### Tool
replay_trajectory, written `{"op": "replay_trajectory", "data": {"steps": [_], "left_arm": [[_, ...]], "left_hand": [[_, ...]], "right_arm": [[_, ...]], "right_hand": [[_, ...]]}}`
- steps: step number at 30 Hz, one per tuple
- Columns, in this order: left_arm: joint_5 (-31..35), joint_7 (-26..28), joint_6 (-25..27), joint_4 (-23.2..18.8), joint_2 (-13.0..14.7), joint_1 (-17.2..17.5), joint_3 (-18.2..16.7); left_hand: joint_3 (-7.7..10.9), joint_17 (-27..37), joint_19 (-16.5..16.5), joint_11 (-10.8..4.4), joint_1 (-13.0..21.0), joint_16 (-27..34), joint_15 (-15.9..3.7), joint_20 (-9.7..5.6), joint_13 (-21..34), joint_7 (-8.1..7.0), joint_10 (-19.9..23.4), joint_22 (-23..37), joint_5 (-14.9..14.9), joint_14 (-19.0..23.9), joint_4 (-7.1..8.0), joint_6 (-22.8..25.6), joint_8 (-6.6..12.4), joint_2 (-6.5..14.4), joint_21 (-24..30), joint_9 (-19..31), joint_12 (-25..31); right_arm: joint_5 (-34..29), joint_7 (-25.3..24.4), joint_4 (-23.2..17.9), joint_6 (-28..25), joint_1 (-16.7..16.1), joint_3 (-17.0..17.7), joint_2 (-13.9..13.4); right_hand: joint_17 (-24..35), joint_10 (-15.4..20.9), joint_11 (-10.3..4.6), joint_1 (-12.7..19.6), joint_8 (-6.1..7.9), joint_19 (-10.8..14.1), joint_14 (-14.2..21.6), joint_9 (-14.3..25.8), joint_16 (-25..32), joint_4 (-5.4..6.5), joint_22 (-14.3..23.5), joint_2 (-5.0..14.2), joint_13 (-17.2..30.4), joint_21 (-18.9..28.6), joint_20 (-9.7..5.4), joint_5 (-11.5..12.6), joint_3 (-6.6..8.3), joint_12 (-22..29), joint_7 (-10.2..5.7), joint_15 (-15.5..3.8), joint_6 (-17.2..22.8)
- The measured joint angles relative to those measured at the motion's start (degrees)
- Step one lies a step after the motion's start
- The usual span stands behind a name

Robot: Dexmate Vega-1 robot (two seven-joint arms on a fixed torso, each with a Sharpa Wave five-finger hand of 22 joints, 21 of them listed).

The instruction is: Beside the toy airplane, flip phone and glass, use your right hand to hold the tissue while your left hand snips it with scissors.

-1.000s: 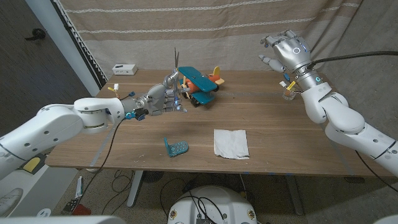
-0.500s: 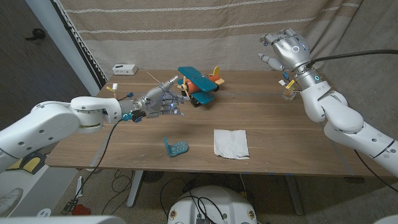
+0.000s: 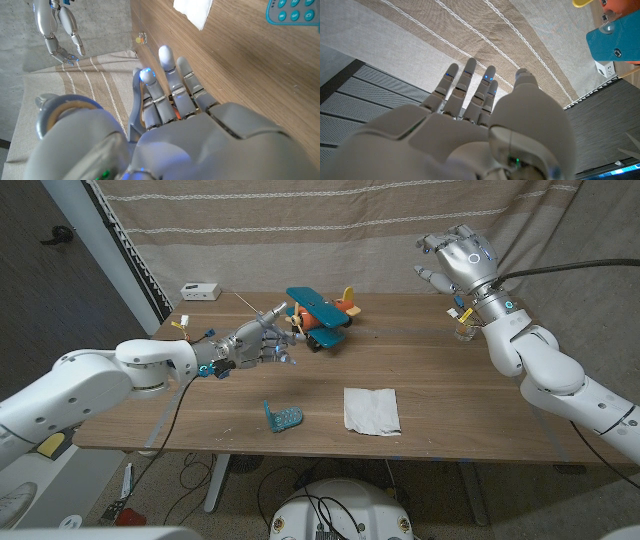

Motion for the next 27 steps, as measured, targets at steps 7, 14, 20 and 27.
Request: {"op": "replay_trajectory", "data": {"steps": [7,14,20,27], "left_arm": [[1.82,0.7,-1.32,-0.29,-0.95,0.42,0.57],[3.13,1.48,-2.33,-0.61,-1.97,0.8,1.03],[4.82,3.33,-3.57,-1.15,-2.67,1.66,1.06],[6.62,3.6,-4.46,-1.48,-2.79,2.07,1.18]], "left_hand": [[0.0,-0.03,0.0,0.09,0.15,0.07,-0.03,0.0,1.69,-0.32,2.52,0.0,0.38,0.64,0.0,9.2,3.44,0.15,-0.09,1.07,1.59],[0.24,-0.81,-1.16,0.02,1.07,-1.39,0.39,-0.08,-1.05,-0.2,-0.14,0.1,1.19,-2.67,0.24,16.9,7.53,0.47,-0.09,4.01,-1.77],[0.8,-2.18,-4.31,0.16,1.5,-6.42,1.96,0.03,-5.54,0.28,-12.15,0.11,1.9,-12.34,0.79,20.12,10.26,0.9,-0.91,7.64,-9.92],[0.78,-2.89,-8.37,0.06,1.04,-10.93,2.74,0.05,-5.19,-0.76,-24.15,-0.75,2.32,-21.82,1.43,19.22,9.72,1.36,-2.89,7.65,-15.05]], "right_arm": [[-0.27,0.04,-0.53,-0.44,-0.6,0.48,-0.17],[-0.47,0.04,-1.08,-0.85,-1.37,1.09,-0.37],[-0.55,-0.1,-1.76,-1.2,-2.46,1.97,-0.66],[-0.66,-0.24,-2.13,-1.38,-3.18,2.5,-0.72]], "right_hand": [[-0.03,0.0,0.0,0.0,0.0,0.0,-0.32,0.0,0.0,0.0,0.0,0.0,0.0,-0.46,0.0,0.39,0.0,0.0,0.0,-0.32,0.0],[-0.27,0.0,0.0,0.0,-0.41,0.0,-0.31,0.15,0.0,-0.22,0.03,0.0,0.0,-0.46,0.0,0.39,-0.22,0.0,0.0,-0.31,0.0],[-0.27,-0.12,-0.12,0.0,-0.41,0.0,-0.31,0.15,0.0,-0.24,0.3,0.0,0.0,-0.46,0.0,0.39,-0.24,0.0,0.0,-0.31,0.0],[-0.27,-0.11,-0.11,0.0,-0.63,0.0,-0.31,0.15,0.0,-0.23,0.3,0.0,0.0,-0.89,0.0,0.39,-0.24,0.0,0.0,-0.31,0.0]]}}
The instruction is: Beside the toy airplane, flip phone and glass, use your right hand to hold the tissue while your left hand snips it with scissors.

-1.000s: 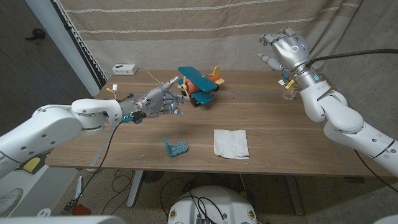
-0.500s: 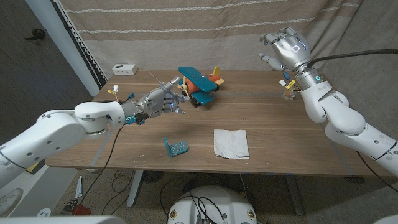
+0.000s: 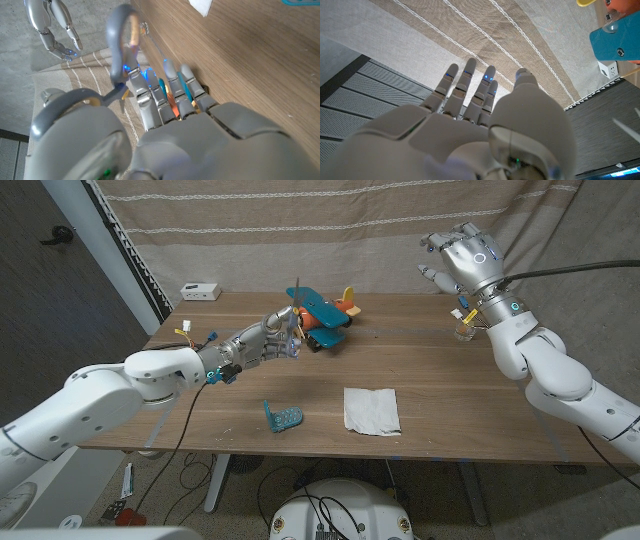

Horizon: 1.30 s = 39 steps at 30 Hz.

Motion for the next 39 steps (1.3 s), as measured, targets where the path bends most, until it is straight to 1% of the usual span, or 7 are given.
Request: {"op": "replay_trajectory", "data": {"steps": [7,13,17,20,26,32,39], "left_arm": [[0.92,-1.04,-0.49,0.09,0.14,-0.33,0.52],[1.37,-1.78,-0.93,0.72,0.11,-1.4,1.82],[1.22,-2.42,-1.36,1.03,-0.19,-1.9,2.37],[0.79,-2.99,-1.87,1.93,-1.02,-2.67,3.36],[0.29,-3.87,-3.44,3.09,-2.49,-3.52,4.91],[0.16,-4.39,-5.33,4.0,-3.91,-4.28,6.49],[0.25,-4.48,-7.67,4.54,-4.82,-4.66,7.35]], "left_hand": [[0.24,0.11,-1.73,-0.17,-0.32,-0.65,0.15,0.16,0.8,-0.32,-0.8,-0.57,0.0,-2.12,0.24,0.32,-0.99,0.31,-0.91,-1.43,-0.22],[0.08,-1.72,-3.2,-0.05,-0.3,-3.09,0.26,0.06,-0.4,-1.72,-4.2,-1.51,0.0,-5.47,0.54,-1.17,-2.49,0.3,-2.05,-2.74,-3.03],[0.25,-4.49,-4.03,0.16,-0.33,-5.94,0.29,0.67,-3.73,-3.03,-9.05,-2.72,0.0,-8.6,0.71,-5.34,-5.47,0.29,-3.42,-4.86,-7.64],[0.25,-8.19,-4.02,0.02,-0.63,-8.45,0.36,0.67,-7.84,-5.97,-12.09,-4.04,0.0,-9.99,0.71,-10.53,-8.99,0.58,-4.07,-7.06,-12.63],[0.25,-11.93,-4.02,-0.17,-0.78,-11.24,0.51,0.67,-11.82,-7.73,-12.47,-5.28,0.56,-11.35,0.71,-16.08,-11.99,0.43,-4.07,-8.88,-16.85],[0.25,-13.17,-3.7,-0.17,-0.64,-11.7,0.51,0.35,-13.09,-7.92,-12.47,-5.6,0.66,-11.35,0.71,-17.49,-12.26,0.57,-4.07,-9.37,-18.01],[0.68,-14.77,-2.63,-0.15,0.95,-12.14,0.37,0.15,-14.67,-7.99,-11.94,-6.06,1.25,-9.72,0.27,-18.64,-12.27,2.15,-4.07,-9.99,-19.27]], "right_arm": [[-0.16,-0.1,-0.28,-0.24,-0.46,0.42,-0.02],[-0.44,-0.12,-0.43,-0.37,-0.65,0.6,-0.06],[-0.53,-0.1,-0.43,-0.37,-0.65,0.65,-0.07],[-0.63,0.08,-0.43,-0.37,-0.64,0.66,-0.08],[-0.68,0.2,-0.22,-0.35,-0.44,0.68,-0.07],[-0.71,0.22,0.02,-0.28,-0.16,0.69,0.03],[-0.77,0.22,0.12,-0.27,-0.01,0.5,0.23]], "right_hand": [[0.0,0.0,0.0,-0.3,0.0,0.0,0.0,0.0,0.0,0.0,0.0,-0.3,0.0,0.0,0.0,0.0,0.0,0.0,0.0,0.0,0.0],[0.0,0.0,0.0,-0.34,-0.22,0.31,0.0,0.0,0.0,0.0,-0.01,-0.27,0.0,0.0,0.31,0.0,0.0,0.0,0.0,0.0,0.0],[0.0,0.0,0.0,-0.6,-0.22,0.31,0.0,-0.05,0.0,0.0,-0.01,0.0,0.0,-0.34,0.31,0.0,0.0,0.0,0.0,0.0,0.0],[0.01,0.01,0.0,-0.6,-0.22,0.31,0.0,-0.16,0.0,0.0,-0.01,0.0,0.0,-0.34,0.31,0.0,0.0,0.0,0.0,0.0,0.0],[0.01,0.01,0.0,-0.6,-0.5,0.31,0.0,-0.16,0.0,0.0,-0.01,0.0,0.0,-0.55,0.31,0.0,0.0,0.0,-0.02,0.0,0.02],[0.01,0.01,0.0,-0.6,-0.66,0.08,0.0,-0.16,0.0,0.0,-0.01,0.0,0.0,-0.54,0.53,0.0,0.0,0.0,-0.21,0.0,0.21],[0.01,0.01,0.01,-0.6,-0.66,0.08,0.01,-0.16,0.0,0.0,-0.01,0.0,0.0,-0.75,0.53,0.0,0.0,0.0,-0.21,0.0,0.21]]}}
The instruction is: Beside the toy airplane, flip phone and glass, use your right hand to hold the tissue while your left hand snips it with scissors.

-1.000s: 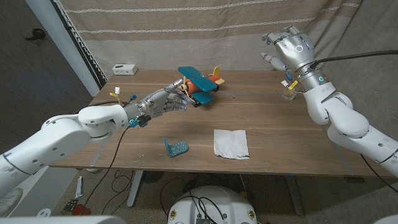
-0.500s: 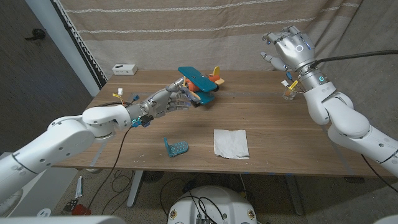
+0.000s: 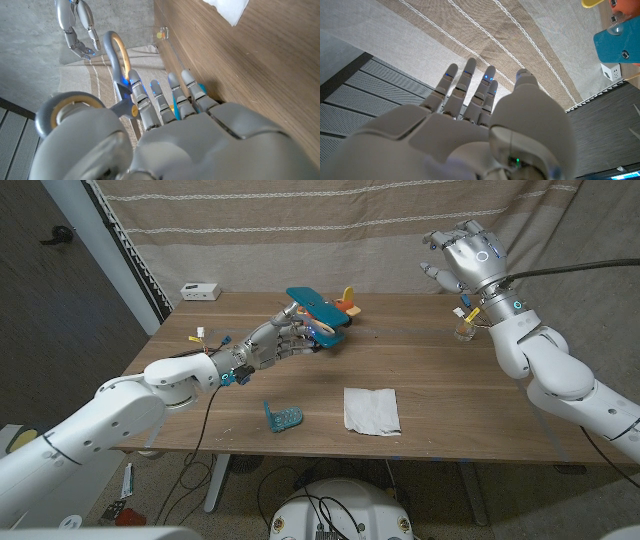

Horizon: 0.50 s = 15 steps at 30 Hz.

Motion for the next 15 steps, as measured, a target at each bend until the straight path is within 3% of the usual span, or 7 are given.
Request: {"op": "replay_trajectory", "data": {"steps": [1,3,11,12,15], "left_arm": [[0.01,0.0,-0.48,0.0,0.0,0.0,0.0],[0.02,0.02,-1.59,1.41,-2.69,-0.65,2.05],[0.16,-0.48,-5.78,2.55,-4.68,-0.97,3.31],[0.17,-0.57,-6.23,3.68,-6.71,-1.34,4.43],[0.17,-0.84,-7.41,4.23,-7.63,-1.5,4.99]], "left_hand": [[0.15,-0.37,0.18,-0.02,0.32,0.0,-0.01,0.01,-0.34,0.0,0.55,-0.06,0.22,0.56,0.05,0.0,0.0,0.32,0.0,-0.05,-0.04],[0.54,-1.19,0.18,-0.03,1.13,-0.14,-0.05,0.01,-1.13,0.0,1.61,-0.31,0.38,1.64,-0.08,0.0,0.0,1.08,0.0,-0.31,-0.6],[1.0,-3.68,0.89,-0.05,4.29,-1.31,-0.07,0.11,-3.34,0.0,4.22,-0.87,1.29,3.31,-0.54,-0.65,0.0,2.9,0.28,-0.85,-1.91],[1.07,-3.79,0.89,-0.04,4.42,-1.42,-0.07,0.11,-3.47,0.0,4.22,-0.87,1.4,3.31,-0.6,-0.65,0.0,3.03,0.28,-0.98,-1.96],[1.28,-4.16,0.89,-0.34,4.87,-1.64,-0.07,0.11,-3.86,-0.18,4.52,-0.87,1.76,3.92,-0.4,-0.85,0.0,3.49,0.28,-1.11,-2.27]], "right_arm": [[0.0,0.0,0.01,0.0,0.02,-0.06,0.05],[-0.25,0.26,0.01,-0.13,0.04,-0.17,0.14],[-0.51,0.52,-0.01,-0.53,0.25,-0.64,0.39],[-0.86,0.84,-0.03,-0.82,0.29,-0.7,0.42],[-1.12,1.02,-0.14,-1.03,0.42,-0.88,0.51]], "right_hand": [[0.0,0.0,0.0,0.0,0.0,0.0,0.0,0.0,0.0,0.0,0.0,0.0,0.0,0.0,0.0,0.0,0.0,0.0,0.0,0.0,0.0],[0.0,0.0,0.0,0.0,0.0,0.0,0.0,0.0,0.0,0.0,0.0,0.0,0.0,0.0,0.0,0.0,0.0,0.0,0.0,0.0,0.0],[0.0,0.0,0.0,0.0,0.0,0.0,0.0,0.0,0.0,0.0,0.0,0.0,0.0,-0.22,-0.01,0.0,0.0,0.0,0.0,0.0,0.0],[0.0,0.0,0.0,0.0,0.0,0.0,0.0,0.0,0.0,0.0,0.0,0.0,0.0,-0.22,-0.01,0.0,0.0,0.0,0.0,0.0,0.0],[0.0,0.0,0.0,0.0,0.0,0.0,0.0,0.0,0.0,0.0,0.0,0.0,0.0,-0.22,-0.01,0.0,0.0,0.0,0.0,0.0,0.0]]}}
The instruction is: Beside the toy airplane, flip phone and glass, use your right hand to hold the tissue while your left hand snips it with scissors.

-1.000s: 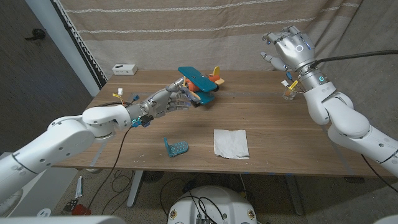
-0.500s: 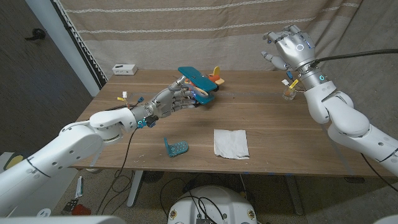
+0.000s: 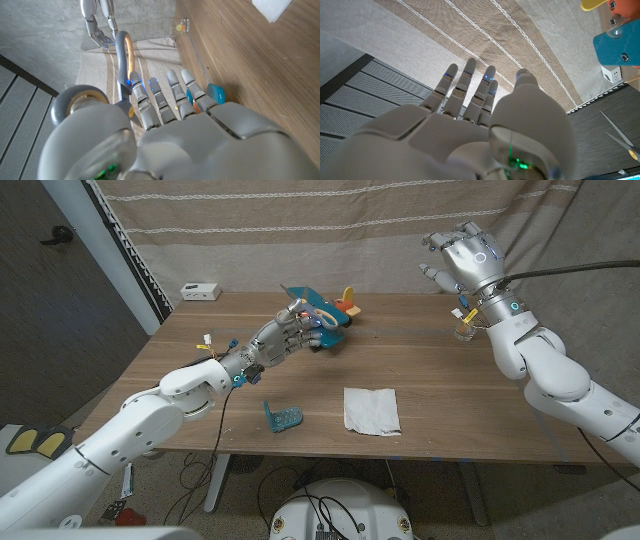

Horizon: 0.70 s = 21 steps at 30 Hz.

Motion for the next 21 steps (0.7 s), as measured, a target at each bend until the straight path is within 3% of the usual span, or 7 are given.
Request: {"op": "replay_trajectory", "data": {"steps": [6,7,13,21], "left_arm": [[-0.5,-0.94,-2.89,0.81,-1.4,-0.24,0.78],[-0.83,-1.46,-3.6,2.2,-3.61,-0.64,1.95],[-2.4,-3.65,-5.92,4.35,-6.79,-1.44,3.72],[-4.9,-7.01,-8.15,7.72,-11.17,-3.17,6.13]], "left_hand": [[0.27,-0.64,0.22,0.16,1.84,0.0,-0.03,-0.22,-1.21,0.0,1.62,-0.27,0.83,1.88,-0.2,-0.19,0.26,1.84,0.62,-0.22,-0.86],[0.27,-0.72,0.31,0.19,2.12,0.0,-0.1,-0.31,-1.49,0.0,2.1,-0.27,0.87,2.2,-0.2,-0.19,0.29,2.13,0.62,-0.26,-1.13],[0.1,-1.51,0.62,0.19,3.11,-0.21,-0.18,0.0,-3.15,0.0,6.14,-0.56,1.65,3.9,-0.04,-0.19,0.29,3.12,0.84,-0.47,-1.61],[0.1,-2.23,1.14,0.15,4.75,-0.41,-0.2,-0.1,-4.48,0.07,8.27,-0.99,2.22,5.76,-0.04,-0.12,0.91,4.0,1.28,-0.53,-2.42]], "right_arm": [[-0.19,0.16,-0.15,-0.1,0.25,-0.3,0.12],[-0.68,0.54,-0.2,-0.39,0.34,-0.38,0.16],[-1.2,0.97,-0.31,-0.55,0.71,-0.73,0.3],[-2.27,1.76,-0.56,-0.89,1.17,-1.14,0.38]], "right_hand": [[0.0,-0.01,-0.01,0.0,0.0,0.0,0.0,0.0,0.0,0.0,0.0,0.0,-0.13,-0.22,0.0,0.0,0.0,0.0,0.0,0.0,0.0],[0.0,-0.21,-0.21,0.0,0.0,0.0,-0.02,0.0,0.0,-0.12,0.0,0.0,-0.15,-0.22,0.0,0.0,-0.12,0.0,0.0,0.02,0.0],[0.0,-0.32,-0.32,0.0,-0.43,0.0,-0.33,0.01,0.0,-0.2,0.0,0.0,-0.26,-0.22,0.0,0.0,-0.2,0.0,0.0,0.31,0.0],[0.0,-0.31,-0.31,0.0,-0.43,0.0,-0.32,0.01,0.0,-0.2,0.0,0.0,-0.13,-0.43,-0.01,0.0,-0.2,0.0,0.0,0.31,0.0]]}}
